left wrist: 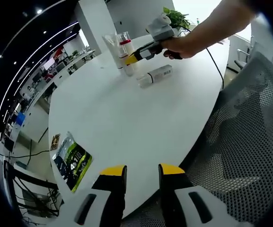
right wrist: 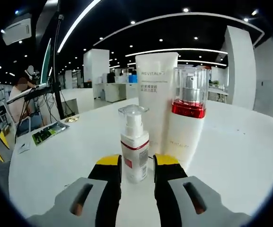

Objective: Arrange the skincare products in the storage area until every visible bottle or jar stands upright without overlapping.

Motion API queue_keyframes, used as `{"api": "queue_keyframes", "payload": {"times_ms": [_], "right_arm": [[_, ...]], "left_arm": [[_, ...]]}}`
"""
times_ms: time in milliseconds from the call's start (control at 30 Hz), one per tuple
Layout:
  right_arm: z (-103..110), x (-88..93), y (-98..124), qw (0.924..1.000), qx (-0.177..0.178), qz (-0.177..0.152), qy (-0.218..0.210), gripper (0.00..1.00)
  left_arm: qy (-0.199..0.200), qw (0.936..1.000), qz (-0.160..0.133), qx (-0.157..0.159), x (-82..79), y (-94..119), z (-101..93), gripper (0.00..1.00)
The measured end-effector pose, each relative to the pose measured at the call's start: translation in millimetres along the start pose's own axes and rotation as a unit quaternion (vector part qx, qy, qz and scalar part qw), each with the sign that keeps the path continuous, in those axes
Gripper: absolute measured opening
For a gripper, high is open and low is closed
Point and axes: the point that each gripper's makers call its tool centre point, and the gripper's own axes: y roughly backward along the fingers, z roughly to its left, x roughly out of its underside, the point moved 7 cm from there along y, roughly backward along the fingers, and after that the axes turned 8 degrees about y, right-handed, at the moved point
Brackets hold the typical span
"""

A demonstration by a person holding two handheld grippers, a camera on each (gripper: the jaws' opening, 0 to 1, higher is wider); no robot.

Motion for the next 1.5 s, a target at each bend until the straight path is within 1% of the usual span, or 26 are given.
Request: {"api": "queue_keyframes", "payload": {"times_ms": [67,167,300,667,700,733,800,867,900,967,1000,1067,1133,1167,1200,1233,1267,1300,1333,1367,1400,1433,1467,1500], "right_arm": [[1,0.4,-1,0.9999,-0.004,0.011,0.001,0.23],[0,-0.6,0,0.9999,-0.001,0.013,-0.001,0.21],[-1,0.2,-1,0.9997,0.005,0.025,0.000,0.21],[-12,9.3,-7,0.9990,0.015,0.039,-0.015,0.19],[-13,11.2,-7,0.9988,0.012,0.042,-0.020,0.19],[-14,11.0,-6,0.9987,0.011,0.041,-0.029,0.20],[-14,9.4,0,0.9986,0.005,0.039,-0.035,0.21],[-12,5.2,10,0.9983,-0.008,0.042,-0.039,0.22],[-10,2.5,17,0.9976,-0.022,0.044,-0.049,0.23],[-6,0.3,26,0.9957,-0.046,0.059,-0.055,0.26],[0,-0.1,32,0.9923,-0.073,0.074,-0.068,0.29],[11,1.8,40,0.9847,-0.120,0.103,-0.073,0.34],[18,7.1,45,0.9782,-0.149,0.141,-0.037,0.42],[32,7.8,47,0.9718,-0.168,0.165,-0.017,0.46],[38,10.8,49,0.9667,-0.179,0.183,-0.006,0.51],[42,12.7,53,0.9615,-0.183,0.205,-0.004,0.53],[48,13.3,56,0.9610,-0.180,0.210,-0.001,0.54],[50,13.5,59,0.9594,-0.177,0.219,0.017,0.54],[52,14.8,60,0.9595,-0.164,0.224,0.046,0.54],[54,16.1,61,0.9573,-0.165,0.233,0.047,0.54],[59,19.8,61,0.9529,-0.170,0.248,0.037,0.54],[62,21.5,61,0.9518,-0.168,0.254,0.035,0.54],[63,24.9,61,0.9490,-0.162,0.266,0.049,0.53],[65,25.6,63,0.9453,-0.160,0.278,0.060,0.50]], "left_arm": [[0.001,1.0000,-0.004,-0.003,-0.9,1,0.8,0.28],[-0.001,1.0000,0.002,-0.004,0.4,0,1.2,0.28],[-0.001,1.0000,-0.003,-0.004,-0.5,1,1.4,0.28],[0.001,1.0000,-0.007,-0.004,-1.2,0,2.4,0.27],[0.001,1.0000,-0.009,-0.004,-1.6,0,2.3,0.27],[0.001,0.9999,-0.009,-0.004,-1.7,1,2.1,0.27],[0.000,0.9999,-0.010,-0.004,-2.0,1,2.1,0.27],[0.000,0.9999,-0.017,-0.004,-3.6,2,1.6,0.27],[0.000,0.9998,-0.021,-0.002,-4.7,3,1.1,0.27],[-0.001,0.9997,-0.026,-0.002,-5.8,3,0.9,0.27],[-0.002,0.9996,-0.028,-0.002,-6.6,4,0.8,0.27],[-0.002,0.9995,-0.031,-0.003,-7.3,4,0.8,0.28],[-0.003,0.9994,-0.034,-0.003,-8.1,4,0.6,0.28],[-0.004,0.9994,-0.035,-0.003,-8.5,4,0.7,0.28],[-0.005,0.9993,-0.037,-0.004,-8.9,5,0.8,0.28],[-0.005,0.9993,-0.038,-0.004,-9.2,5,0.9,0.28],[-0.006,0.9993,-0.038,-0.004,-9.4,5,0.8,0.28],[-0.007,0.9992,-0.038,-0.004,-9.6,5,0.8,0.28],[-0.008,0.9992,-0.038,-0.003,-9.7,5,0.6,0.28],[-0.009,0.9992,-0.040,-0.004,-10.0,5,0.5,0.28],[-0.010,0.9990,-0.042,-0.004,-10.5,5,0.6,0.28],[-0.010,0.9990,-0.043,-0.003,-10.9,5,0.5,0.28],[-0.010,0.9991,-0.042,0.000,-10.9,6,-0.1,0.28],[-0.013,0.9991,-0.039,0.003,-10.7,6,-1.3,0.28]]}}
